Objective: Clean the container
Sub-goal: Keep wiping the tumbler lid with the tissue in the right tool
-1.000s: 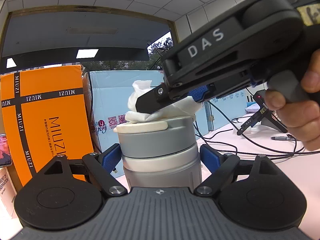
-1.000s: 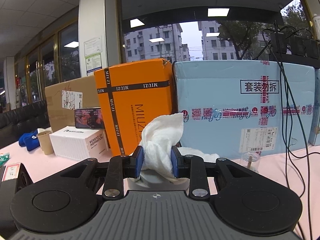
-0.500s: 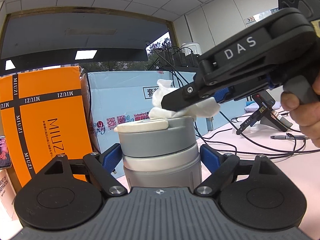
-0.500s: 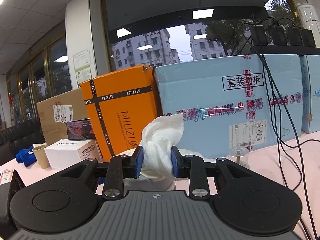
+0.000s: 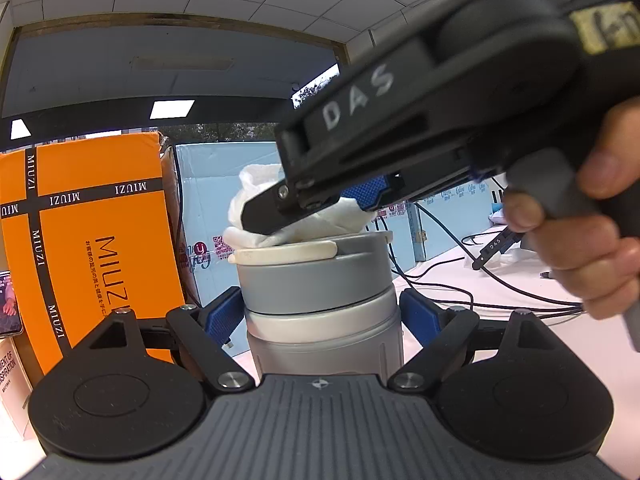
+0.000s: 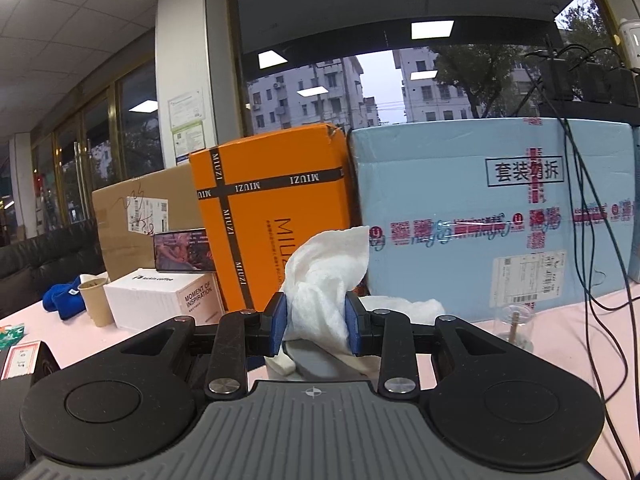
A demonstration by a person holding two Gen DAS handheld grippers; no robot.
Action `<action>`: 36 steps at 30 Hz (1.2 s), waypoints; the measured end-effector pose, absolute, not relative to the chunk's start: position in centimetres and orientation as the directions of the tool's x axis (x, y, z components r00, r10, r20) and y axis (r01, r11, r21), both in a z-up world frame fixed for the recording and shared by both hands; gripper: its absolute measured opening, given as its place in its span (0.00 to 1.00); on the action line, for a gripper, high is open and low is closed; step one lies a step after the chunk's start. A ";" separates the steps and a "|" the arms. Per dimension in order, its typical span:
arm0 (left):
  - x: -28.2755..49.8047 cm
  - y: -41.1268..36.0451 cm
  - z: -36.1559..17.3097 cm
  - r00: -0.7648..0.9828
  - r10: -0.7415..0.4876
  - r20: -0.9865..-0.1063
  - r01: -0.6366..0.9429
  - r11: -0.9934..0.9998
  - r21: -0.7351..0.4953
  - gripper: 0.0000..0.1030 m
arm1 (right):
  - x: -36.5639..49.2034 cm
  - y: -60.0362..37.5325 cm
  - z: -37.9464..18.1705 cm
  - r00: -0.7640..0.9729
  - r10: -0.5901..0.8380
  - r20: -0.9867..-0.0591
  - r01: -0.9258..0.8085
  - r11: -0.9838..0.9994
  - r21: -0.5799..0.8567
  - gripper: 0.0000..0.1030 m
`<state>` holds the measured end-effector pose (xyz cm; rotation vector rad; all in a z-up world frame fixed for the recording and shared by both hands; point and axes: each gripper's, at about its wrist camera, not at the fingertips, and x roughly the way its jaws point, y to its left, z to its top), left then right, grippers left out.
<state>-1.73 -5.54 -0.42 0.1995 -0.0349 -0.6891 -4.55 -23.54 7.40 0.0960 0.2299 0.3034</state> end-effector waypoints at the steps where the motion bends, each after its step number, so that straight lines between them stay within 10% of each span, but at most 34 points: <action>1: -1.7 -5.5 -0.4 0.772 -0.635 -0.034 0.628 0.753 0.194 0.80 | -4.5 -23.7 7.4 0.931 0.298 -0.211 -0.276 0.953 0.125 0.28; 36: -1.8 -5.3 -0.2 0.770 -0.637 -0.033 0.630 0.752 0.192 0.80 | -5.5 -25.5 7.3 0.938 0.276 -0.212 -0.246 0.957 0.156 0.28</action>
